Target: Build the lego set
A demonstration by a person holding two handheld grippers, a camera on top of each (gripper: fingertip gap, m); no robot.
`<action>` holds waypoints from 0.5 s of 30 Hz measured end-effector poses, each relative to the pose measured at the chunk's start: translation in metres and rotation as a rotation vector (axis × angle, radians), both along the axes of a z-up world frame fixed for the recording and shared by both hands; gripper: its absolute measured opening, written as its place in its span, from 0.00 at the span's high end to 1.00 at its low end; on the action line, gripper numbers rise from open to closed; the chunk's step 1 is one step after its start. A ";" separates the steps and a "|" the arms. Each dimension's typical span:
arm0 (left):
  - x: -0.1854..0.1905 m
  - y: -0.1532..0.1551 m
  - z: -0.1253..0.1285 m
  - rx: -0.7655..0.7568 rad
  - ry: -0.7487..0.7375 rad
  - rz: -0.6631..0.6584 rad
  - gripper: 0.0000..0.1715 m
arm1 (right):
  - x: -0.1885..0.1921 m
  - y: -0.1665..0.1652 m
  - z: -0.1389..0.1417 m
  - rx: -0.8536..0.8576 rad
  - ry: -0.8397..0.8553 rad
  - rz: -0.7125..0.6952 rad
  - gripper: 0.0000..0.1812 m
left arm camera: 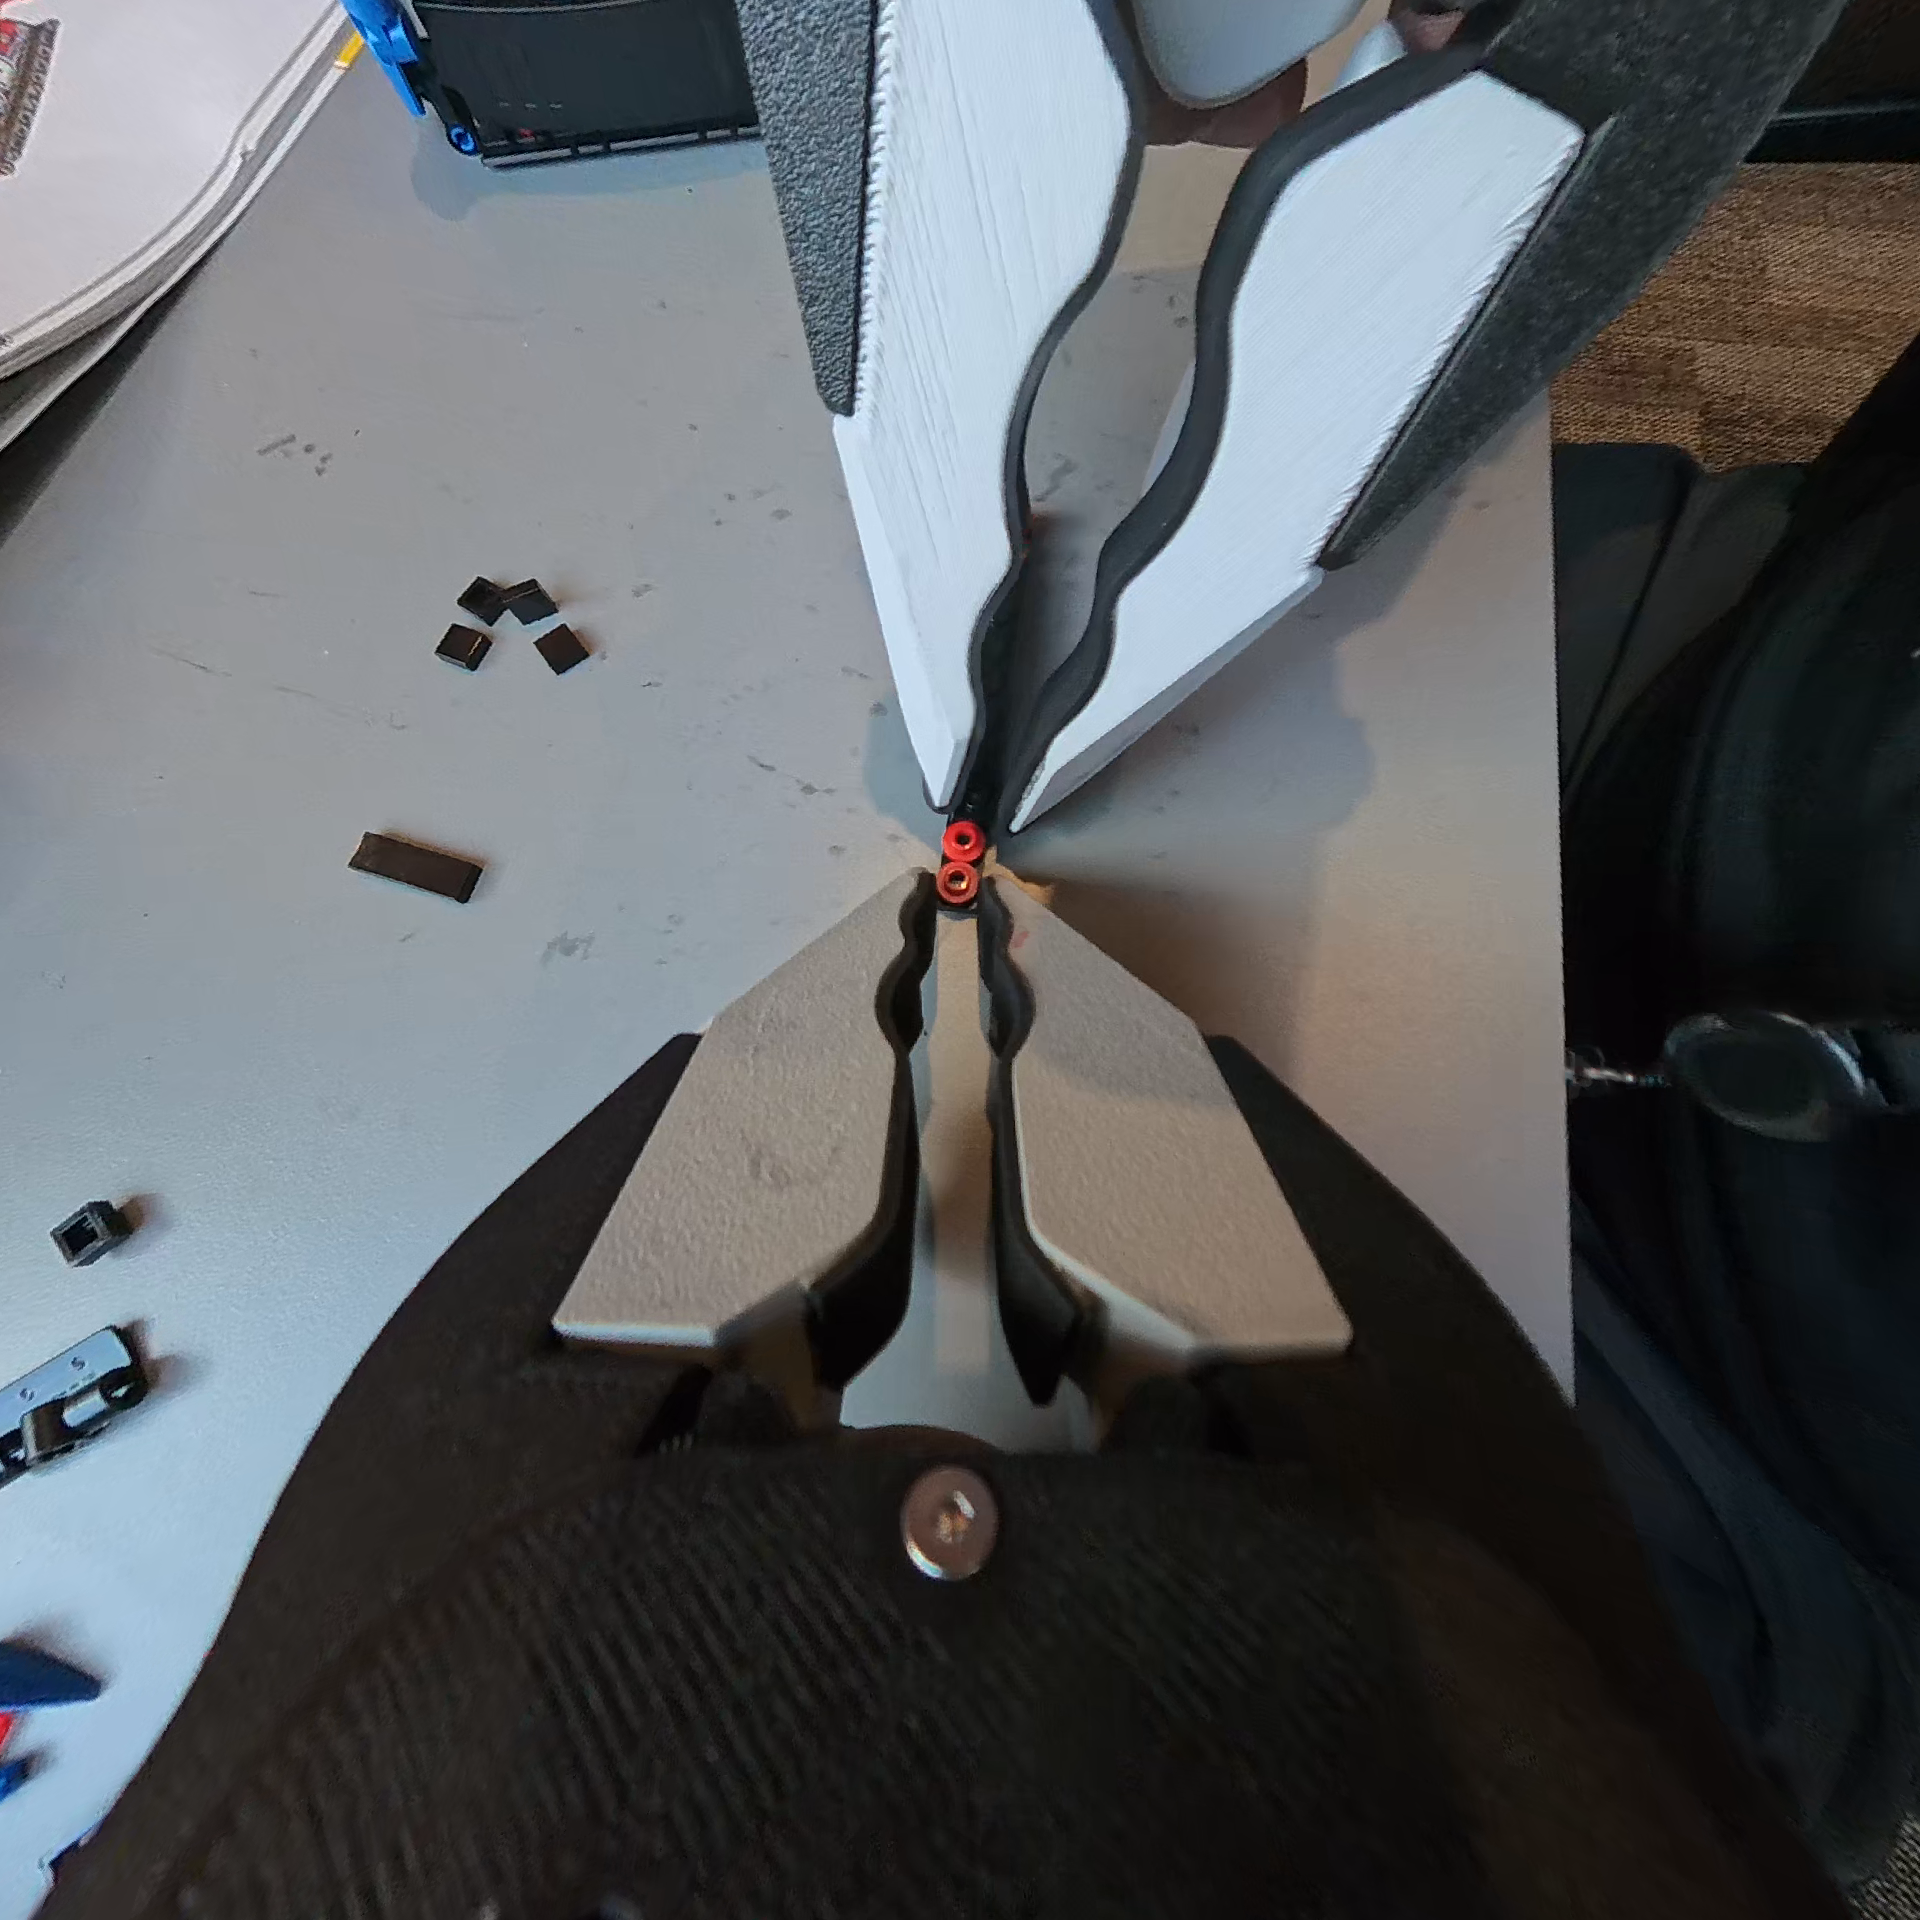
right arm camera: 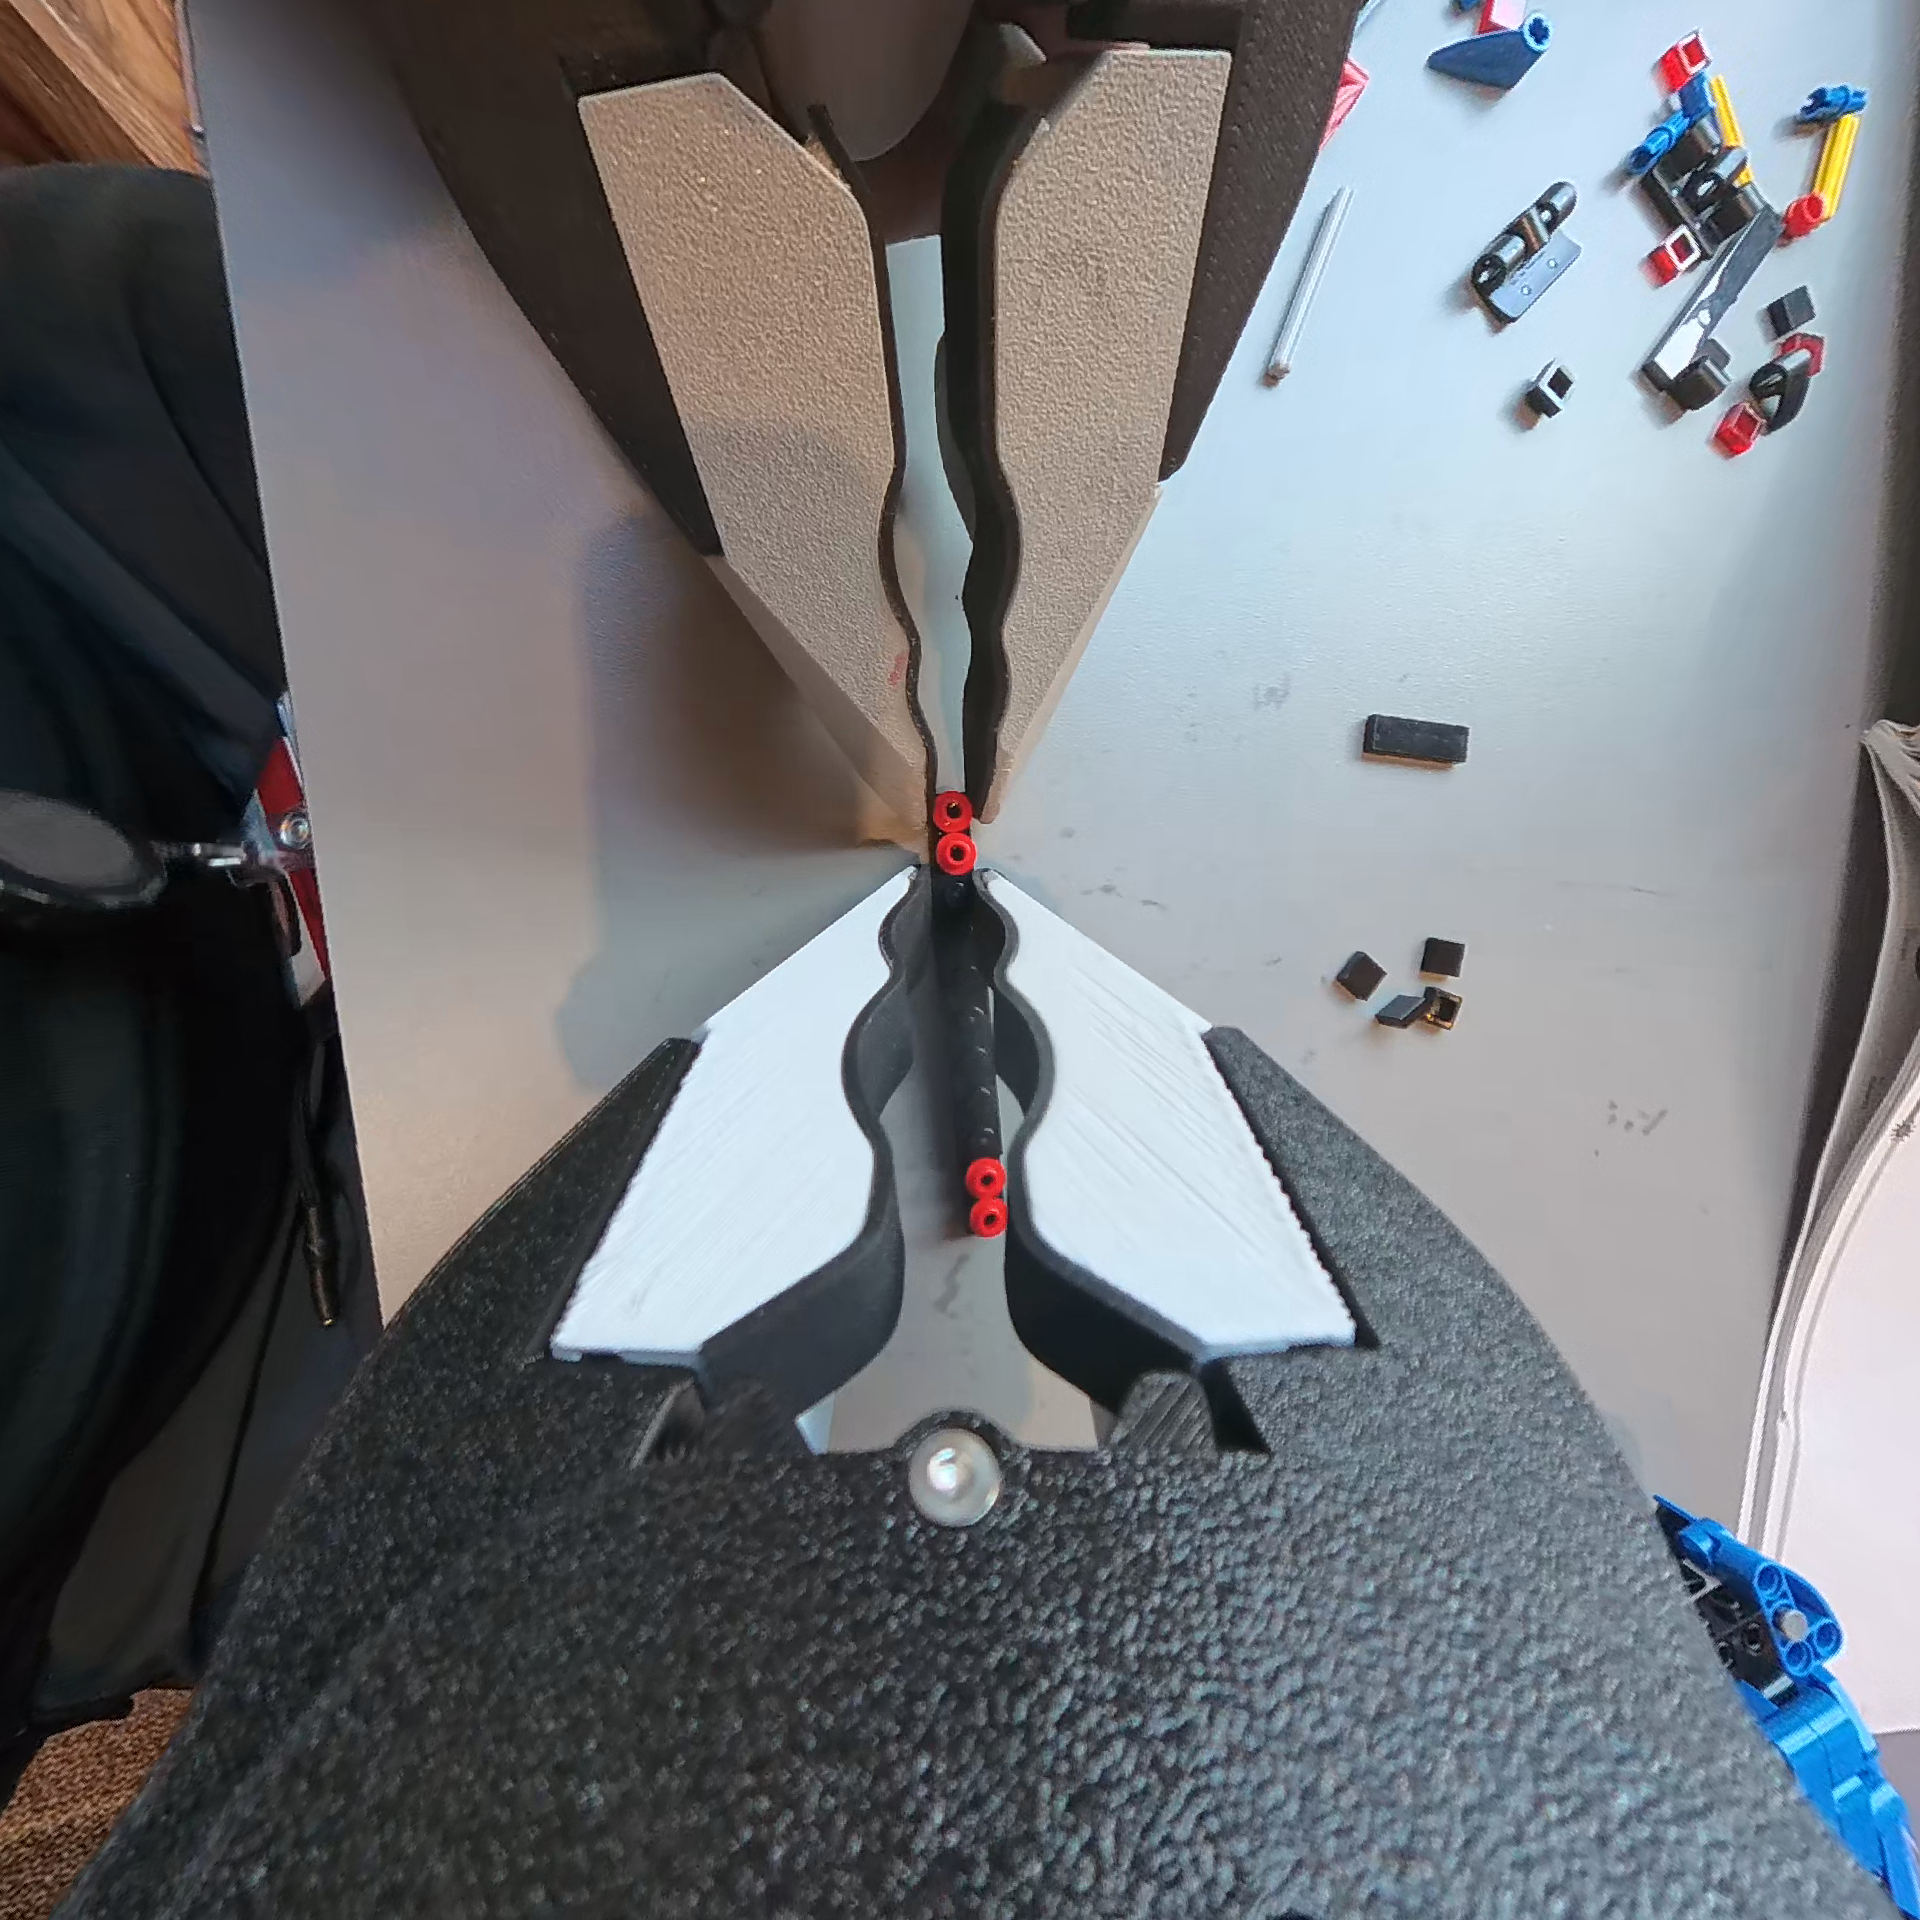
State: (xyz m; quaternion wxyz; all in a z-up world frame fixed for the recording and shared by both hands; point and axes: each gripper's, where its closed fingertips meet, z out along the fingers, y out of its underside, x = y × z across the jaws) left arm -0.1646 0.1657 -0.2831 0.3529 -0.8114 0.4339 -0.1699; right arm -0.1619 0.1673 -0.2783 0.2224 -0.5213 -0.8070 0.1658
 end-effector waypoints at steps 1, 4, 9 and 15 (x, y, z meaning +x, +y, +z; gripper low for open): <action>0.000 0.000 0.000 0.000 0.000 0.002 0.97 | 0.000 -0.001 0.000 -0.004 0.001 0.001 0.97; 0.000 0.000 0.000 0.000 0.000 0.007 0.97 | 0.000 -0.002 -0.001 -0.009 -0.001 0.002 0.97; 0.000 0.001 0.000 0.005 0.004 0.019 0.97 | 0.000 -0.001 -0.001 -0.010 -0.001 -0.002 0.97; 0.000 0.001 0.000 0.015 0.012 0.032 0.97 | 0.002 0.000 0.002 -0.020 0.009 -0.011 0.97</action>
